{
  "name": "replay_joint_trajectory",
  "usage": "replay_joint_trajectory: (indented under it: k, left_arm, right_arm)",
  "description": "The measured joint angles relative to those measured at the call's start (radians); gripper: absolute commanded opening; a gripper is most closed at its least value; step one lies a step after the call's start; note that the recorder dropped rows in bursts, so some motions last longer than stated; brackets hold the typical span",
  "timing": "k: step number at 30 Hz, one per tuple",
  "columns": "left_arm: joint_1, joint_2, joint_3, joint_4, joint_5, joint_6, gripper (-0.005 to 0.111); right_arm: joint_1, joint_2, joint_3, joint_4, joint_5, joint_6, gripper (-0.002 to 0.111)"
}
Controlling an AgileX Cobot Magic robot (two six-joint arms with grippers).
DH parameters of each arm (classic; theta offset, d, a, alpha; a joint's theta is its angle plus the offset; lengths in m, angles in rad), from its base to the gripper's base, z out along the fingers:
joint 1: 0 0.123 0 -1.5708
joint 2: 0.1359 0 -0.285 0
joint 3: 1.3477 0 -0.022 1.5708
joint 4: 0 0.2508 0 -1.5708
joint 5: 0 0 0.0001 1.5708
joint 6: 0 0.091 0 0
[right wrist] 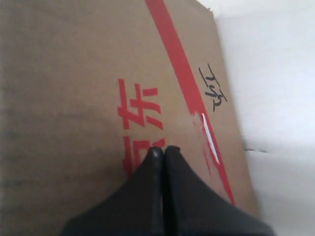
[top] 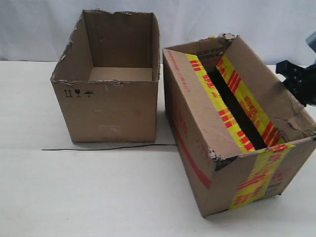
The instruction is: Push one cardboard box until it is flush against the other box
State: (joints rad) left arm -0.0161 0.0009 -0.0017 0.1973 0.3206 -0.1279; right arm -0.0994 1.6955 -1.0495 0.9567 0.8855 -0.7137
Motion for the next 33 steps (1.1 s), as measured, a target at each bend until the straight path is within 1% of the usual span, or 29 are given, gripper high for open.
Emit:
replay_joint_trajectory:
  k: [3, 8, 18, 26, 29, 30, 33]
  left_arm:
    - [0.000, 0.000, 0.000, 0.000, 0.000, 0.000, 0.000]
    - [0.000, 0.000, 0.000, 0.000, 0.000, 0.000, 0.000]
    - [0.000, 0.000, 0.000, 0.000, 0.000, 0.000, 0.000]
    - [0.000, 0.000, 0.000, 0.000, 0.000, 0.000, 0.000]
    - [0.000, 0.000, 0.000, 0.000, 0.000, 0.000, 0.000]
    - [0.000, 0.000, 0.000, 0.000, 0.000, 0.000, 0.000]
    - [0.000, 0.000, 0.000, 0.000, 0.000, 0.000, 0.000]
  right_arm:
    - [0.033, 0.007, 0.000, 0.014, -0.022, -0.008, 0.000]
    - [0.041, 0.013, 0.000, 0.024, -0.044, -0.011, 0.000]
    - [0.041, 0.015, 0.002, 0.082, 0.068, -0.028, 0.000]
    - [0.039, 0.007, 0.002, 0.096, 0.056, -0.049, 0.000]
    - [0.017, -0.072, 0.000, 0.078, 0.013, -0.058, 0.000]
    - [0.002, -0.144, -0.002, 0.037, -0.022, -0.060, 0.000]
    - [0.004, -0.296, -0.002, -0.022, -0.054, -0.054, 0.000]
